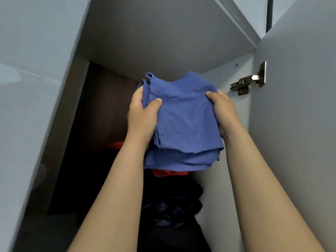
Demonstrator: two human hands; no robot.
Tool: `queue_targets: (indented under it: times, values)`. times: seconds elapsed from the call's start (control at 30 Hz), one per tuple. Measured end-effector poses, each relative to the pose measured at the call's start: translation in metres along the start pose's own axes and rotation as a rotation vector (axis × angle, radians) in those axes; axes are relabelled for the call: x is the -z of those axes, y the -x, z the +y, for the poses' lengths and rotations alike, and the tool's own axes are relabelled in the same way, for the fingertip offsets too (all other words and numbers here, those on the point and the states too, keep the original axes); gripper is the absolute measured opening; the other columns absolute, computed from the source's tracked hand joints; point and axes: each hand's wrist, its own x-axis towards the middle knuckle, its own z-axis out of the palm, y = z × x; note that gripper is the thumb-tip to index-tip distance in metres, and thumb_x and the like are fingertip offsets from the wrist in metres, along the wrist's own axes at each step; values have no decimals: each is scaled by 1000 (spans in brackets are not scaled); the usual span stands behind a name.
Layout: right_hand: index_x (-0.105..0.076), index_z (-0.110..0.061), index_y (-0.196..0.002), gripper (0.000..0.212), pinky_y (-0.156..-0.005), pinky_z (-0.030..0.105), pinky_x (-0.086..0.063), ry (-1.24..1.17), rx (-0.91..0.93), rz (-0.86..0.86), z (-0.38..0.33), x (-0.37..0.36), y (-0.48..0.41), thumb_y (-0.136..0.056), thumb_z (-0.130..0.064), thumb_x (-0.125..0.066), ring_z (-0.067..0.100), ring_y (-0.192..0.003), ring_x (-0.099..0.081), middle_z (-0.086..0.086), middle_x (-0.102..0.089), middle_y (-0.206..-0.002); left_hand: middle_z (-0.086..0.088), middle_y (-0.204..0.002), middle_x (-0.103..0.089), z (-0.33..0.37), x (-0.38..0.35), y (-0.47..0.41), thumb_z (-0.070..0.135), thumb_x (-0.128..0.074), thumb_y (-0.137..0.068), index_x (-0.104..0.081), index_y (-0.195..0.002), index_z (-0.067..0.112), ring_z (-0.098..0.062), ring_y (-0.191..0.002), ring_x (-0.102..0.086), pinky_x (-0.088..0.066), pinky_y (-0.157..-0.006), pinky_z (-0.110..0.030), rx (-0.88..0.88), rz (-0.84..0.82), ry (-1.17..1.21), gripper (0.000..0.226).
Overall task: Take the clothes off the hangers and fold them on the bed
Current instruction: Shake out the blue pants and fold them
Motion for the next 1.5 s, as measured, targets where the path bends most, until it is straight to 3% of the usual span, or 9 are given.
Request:
queue_targets:
  times: [0.13,0.23,0.5,0.77,0.93,1.03,1.2,1.37,1.5]
  values:
    - [-61,-11,-101,16,-66,26,-47,25,-77,-34,25,0,-23,-94,-16,-48,17,-80,-60,3,-65,-92,15,-106,-67,-19,-4,-10,11,-55,-91,-57,-115,39,-2,-94,-66,-52,-75,-21,-1,-30,-53,37]
    - [-60,-5,-110,23,-81,36,-46,68,-147,-70,50,-11,-33,-94,-17,-47,24,-92,-60,11,-64,-104,14,-100,-67,-35,-1,-16,11,-55,-90,-57,-101,43,-7,-93,-66,-54,-81,-29,42,-41,-124,34]
    - [-62,-15,-104,16,-68,26,-48,-125,-112,-72,87,-33,-75,-96,-19,-49,14,-82,-62,1,-67,-98,12,-103,-66,-51,7,-54,12,-56,-88,-56,-113,36,-9,-93,-64,-53,-80,-28,-35,39,-278,35]
    - [-58,3,-126,36,-81,26,-39,436,-445,-275,182,-59,-68,-98,-19,-52,30,-121,-54,20,-57,-133,-19,-101,-69,-120,39,-46,16,-60,-70,-66,-93,8,-37,-99,-64,-50,-92,-54,470,70,-443,26]
    - [-65,6,-112,38,-81,31,-46,334,-379,-225,189,-49,-60,-94,-27,-59,23,-94,-59,20,-66,-112,-16,-110,-64,-121,43,-48,15,-55,-83,-59,-111,12,-35,-103,-61,-49,-94,-49,486,84,-522,28]
    - [-60,-6,-77,27,-71,33,-43,383,-352,-272,189,-45,-53,-86,-30,-68,22,-72,-53,9,-58,-74,-21,-122,-57,-122,47,-49,23,-52,-88,-53,-119,1,-37,-111,-55,-45,-93,-38,476,184,-697,38]
    - [-52,-16,-73,30,-62,28,-37,643,60,-61,173,-49,-41,-72,-27,-80,16,-65,-51,-5,-55,-66,-11,-108,-51,-120,49,-44,23,-54,-91,-45,-123,4,-29,-91,-48,-35,-75,-30,445,222,-689,38]
    - [-73,-12,-74,7,-66,19,-49,347,49,-419,156,-49,-30,-81,-11,-74,0,-61,-61,-5,-71,-68,0,-95,-45,-122,49,-40,23,-53,-92,-45,-123,11,-26,-91,-46,-31,-75,-28,377,166,-715,34]
    - [-76,-13,-85,15,-68,9,-48,302,62,-498,160,-50,-33,-84,-1,-68,-5,-67,-63,-6,-73,-77,0,-97,-44,-122,49,-38,23,-54,-92,-43,-129,9,-22,-86,-43,-31,-74,-27,340,139,-723,41]
